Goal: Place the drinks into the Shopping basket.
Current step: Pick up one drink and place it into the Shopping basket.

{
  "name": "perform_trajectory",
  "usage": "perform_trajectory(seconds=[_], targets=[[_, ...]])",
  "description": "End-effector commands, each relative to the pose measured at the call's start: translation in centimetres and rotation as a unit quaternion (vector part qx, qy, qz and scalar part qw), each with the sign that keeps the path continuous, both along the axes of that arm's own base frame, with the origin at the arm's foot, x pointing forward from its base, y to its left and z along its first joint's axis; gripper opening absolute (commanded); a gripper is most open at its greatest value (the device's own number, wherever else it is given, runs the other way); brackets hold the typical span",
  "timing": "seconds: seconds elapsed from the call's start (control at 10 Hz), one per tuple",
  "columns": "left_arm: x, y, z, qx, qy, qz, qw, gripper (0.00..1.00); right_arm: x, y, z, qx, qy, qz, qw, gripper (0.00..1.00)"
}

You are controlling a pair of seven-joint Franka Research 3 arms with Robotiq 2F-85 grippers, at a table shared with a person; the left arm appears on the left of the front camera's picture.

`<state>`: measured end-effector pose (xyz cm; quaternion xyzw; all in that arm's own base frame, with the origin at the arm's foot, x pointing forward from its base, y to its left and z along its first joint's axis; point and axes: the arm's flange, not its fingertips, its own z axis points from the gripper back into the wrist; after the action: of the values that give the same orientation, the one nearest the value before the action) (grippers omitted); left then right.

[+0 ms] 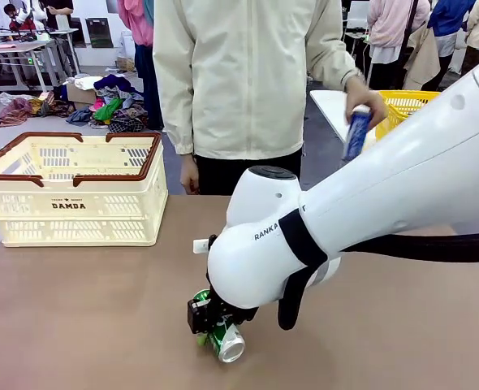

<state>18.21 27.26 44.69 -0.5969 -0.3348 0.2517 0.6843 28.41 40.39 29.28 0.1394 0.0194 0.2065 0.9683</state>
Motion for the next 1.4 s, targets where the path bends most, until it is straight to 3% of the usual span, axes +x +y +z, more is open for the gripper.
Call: perform_trajectory(seconds=[0.0,0.2,0.4,0.7,0.8,1.0,1.1,1.2,1.3], targets=[[0.0,0.1,0.1,0.0,-0.012,-0.001,1.0,1.0,-0.4,0.5,0.9,0.008,-0.014,-0.025,1.0,1.0],[0.0,0.1,0.1,0.0,-0.012,-0.001,1.0,1.0,0.2,-0.9,3.2,0.024,-0.035,-0.055,0.998,1.0],[0.0,0.1,0.1,0.0,-0.012,-0.001,1.0,1.0,1.4,-4.9,8.5,0.082,-0.033,-0.087,0.992,1.0],[0.0,0.1,0.1,0.0,-0.012,-0.001,1.0,1.0,0.5,-15.2,16.6,0.116,0.03,-0.113,0.986,1.0],[0.0,0.1,0.1,0.0,-0.012,-0.001,1.0,1.0,-0.9,-20.1,19.7,0.143,0.046,-0.126,0.981,1.0],[0.0,0.1,0.1,0.0,-0.012,-0.001,1.0,1.0,-3.8,-32.7,24.8,0.189,0.046,-0.22,0.956,1.0],[0.0,0.1,0.1,0.0,-0.012,-0.001,1.0,1.0,-7.3,-38.4,25.8,0.18,0.08,-0.207,0.958,1.0],[0.0,0.1,0.1,0.0,-0.012,-0.001,1.0,1.0,-10.4,-43.4,25.7,0.147,0.083,-0.235,0.957,1.0],[0.0,0.1,0.1,0.0,-0.012,-0.001,1.0,1.0,-13.3,-47.8,25.9,0.165,0.065,-0.267,0.947,1.0]])
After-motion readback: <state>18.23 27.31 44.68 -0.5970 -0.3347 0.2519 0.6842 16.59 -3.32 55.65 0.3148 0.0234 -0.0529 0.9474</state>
